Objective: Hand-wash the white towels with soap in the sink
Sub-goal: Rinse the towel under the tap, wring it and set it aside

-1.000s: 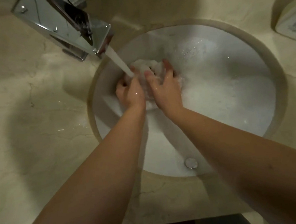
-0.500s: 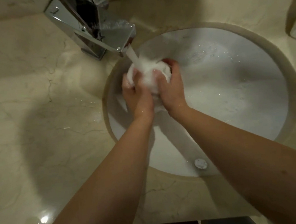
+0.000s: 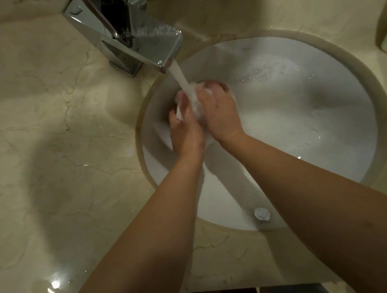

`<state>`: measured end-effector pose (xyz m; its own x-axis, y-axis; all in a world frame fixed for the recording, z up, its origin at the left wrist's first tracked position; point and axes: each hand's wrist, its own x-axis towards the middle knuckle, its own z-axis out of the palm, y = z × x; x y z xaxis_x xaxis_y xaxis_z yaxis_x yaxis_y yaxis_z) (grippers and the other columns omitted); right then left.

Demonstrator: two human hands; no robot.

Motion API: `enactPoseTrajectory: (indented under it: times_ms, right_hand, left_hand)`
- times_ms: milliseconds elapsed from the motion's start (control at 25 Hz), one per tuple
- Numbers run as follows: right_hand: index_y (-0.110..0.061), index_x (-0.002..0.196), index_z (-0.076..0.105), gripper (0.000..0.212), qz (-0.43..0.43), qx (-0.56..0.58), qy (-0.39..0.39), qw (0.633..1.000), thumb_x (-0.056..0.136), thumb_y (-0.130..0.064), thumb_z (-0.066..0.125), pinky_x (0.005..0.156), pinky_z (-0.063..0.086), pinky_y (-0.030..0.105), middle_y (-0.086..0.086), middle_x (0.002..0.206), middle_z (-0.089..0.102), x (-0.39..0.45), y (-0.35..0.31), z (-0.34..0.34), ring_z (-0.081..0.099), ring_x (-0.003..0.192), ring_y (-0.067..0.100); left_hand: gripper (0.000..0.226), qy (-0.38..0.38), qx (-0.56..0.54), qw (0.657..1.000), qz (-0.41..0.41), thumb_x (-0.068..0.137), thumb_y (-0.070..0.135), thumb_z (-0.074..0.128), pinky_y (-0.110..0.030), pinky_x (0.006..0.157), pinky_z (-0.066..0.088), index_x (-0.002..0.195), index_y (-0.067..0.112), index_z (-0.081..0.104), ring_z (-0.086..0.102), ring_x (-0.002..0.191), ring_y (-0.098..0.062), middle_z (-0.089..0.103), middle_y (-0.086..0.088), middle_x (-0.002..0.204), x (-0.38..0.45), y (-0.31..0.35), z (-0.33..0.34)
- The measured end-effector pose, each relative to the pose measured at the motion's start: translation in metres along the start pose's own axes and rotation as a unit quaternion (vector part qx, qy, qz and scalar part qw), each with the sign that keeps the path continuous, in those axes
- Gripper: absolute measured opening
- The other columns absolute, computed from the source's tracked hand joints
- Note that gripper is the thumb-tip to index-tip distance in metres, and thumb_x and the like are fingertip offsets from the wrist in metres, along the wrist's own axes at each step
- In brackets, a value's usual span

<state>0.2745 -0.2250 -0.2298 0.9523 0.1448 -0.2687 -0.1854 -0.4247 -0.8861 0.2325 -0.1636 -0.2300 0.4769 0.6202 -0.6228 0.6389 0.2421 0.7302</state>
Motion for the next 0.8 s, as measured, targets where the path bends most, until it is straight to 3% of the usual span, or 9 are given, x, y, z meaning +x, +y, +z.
enactPoseTrajectory:
  times_ms: [80,240,320,440,520,640,800]
  right_hand:
    - [-0.01,0.117,0.062,0.05,0.003,-0.005,0.009,1.0,0.088,-0.05,0.058,0.094,0.043,0.028,0.003,0.112,0.059,0.0,0.001,0.003,0.055,0.105,0.017]
    - [-0.018,0.11,0.056,0.026,-0.016,0.046,0.047,0.998,0.09,-0.034,0.057,0.09,0.047,0.032,0.001,0.112,0.056,-0.002,0.003,0.006,0.055,0.101,0.015]
    - [-0.016,0.118,0.056,0.024,-0.015,0.032,0.049,0.998,0.096,-0.025,0.052,0.091,0.048,0.025,-0.007,0.114,0.053,-0.002,0.009,0.005,0.053,0.101,0.002]
    - [-0.014,0.131,0.057,0.038,0.035,0.055,0.044,0.997,0.1,-0.023,0.038,0.078,0.047,0.008,-0.01,0.104,0.06,-0.011,0.021,-0.008,0.06,0.089,-0.006]
    - [-0.015,0.127,0.06,0.042,0.048,0.056,0.042,0.996,0.097,-0.032,0.036,0.079,0.051,0.015,-0.007,0.102,0.063,-0.013,0.023,-0.011,0.062,0.088,-0.005]
    - [-0.016,0.113,0.062,0.052,0.047,0.051,0.065,0.995,0.089,-0.057,0.042,0.088,0.05,0.031,0.001,0.11,0.058,-0.011,0.014,-0.005,0.061,0.099,0.017]
    - [-0.013,0.104,0.059,0.026,0.061,0.09,0.065,0.992,0.096,-0.038,0.059,0.07,0.049,0.016,-0.008,0.087,0.063,-0.008,0.004,-0.004,0.061,0.076,-0.004]
  left_hand:
    - [0.078,-0.014,-0.057,0.998,-0.025,0.077,0.085,0.044,-0.036,0.097,0.05,0.127,0.029,0.062,0.068,0.098,-0.01,0.073,0.011,0.102,0.005,0.0,-0.001]
    - [0.034,0.048,-0.075,0.994,0.06,0.095,0.05,0.059,-0.013,0.077,0.047,0.109,0.019,0.066,0.065,0.083,0.006,0.067,0.014,0.087,-0.005,0.013,-0.006]
    - [0.046,0.057,-0.043,0.988,0.134,0.084,0.057,0.065,-0.013,0.08,0.049,0.108,0.017,0.068,0.065,0.088,0.002,0.067,0.008,0.095,-0.006,0.012,-0.007]
    - [0.075,0.022,0.092,0.977,0.19,0.074,0.075,0.054,-0.034,0.099,0.049,0.12,0.017,0.069,0.061,0.109,-0.018,0.062,-0.001,0.115,0.001,0.003,-0.013]
    - [0.083,0.022,0.134,0.971,0.197,0.073,0.079,0.049,-0.04,0.104,0.046,0.125,0.016,0.065,0.056,0.117,-0.022,0.059,-0.004,0.124,0.002,0.003,-0.011]
    - [0.086,0.026,0.148,0.981,0.126,0.077,0.082,0.045,-0.039,0.11,0.037,0.137,0.021,0.056,0.05,0.126,-0.025,0.052,-0.007,0.136,-0.004,0.01,-0.002]
    - [0.089,-0.018,0.104,0.992,0.066,0.065,0.092,0.04,-0.039,0.097,0.05,0.128,0.032,0.058,0.064,0.108,-0.017,0.065,0.003,0.123,-0.007,0.017,-0.001]
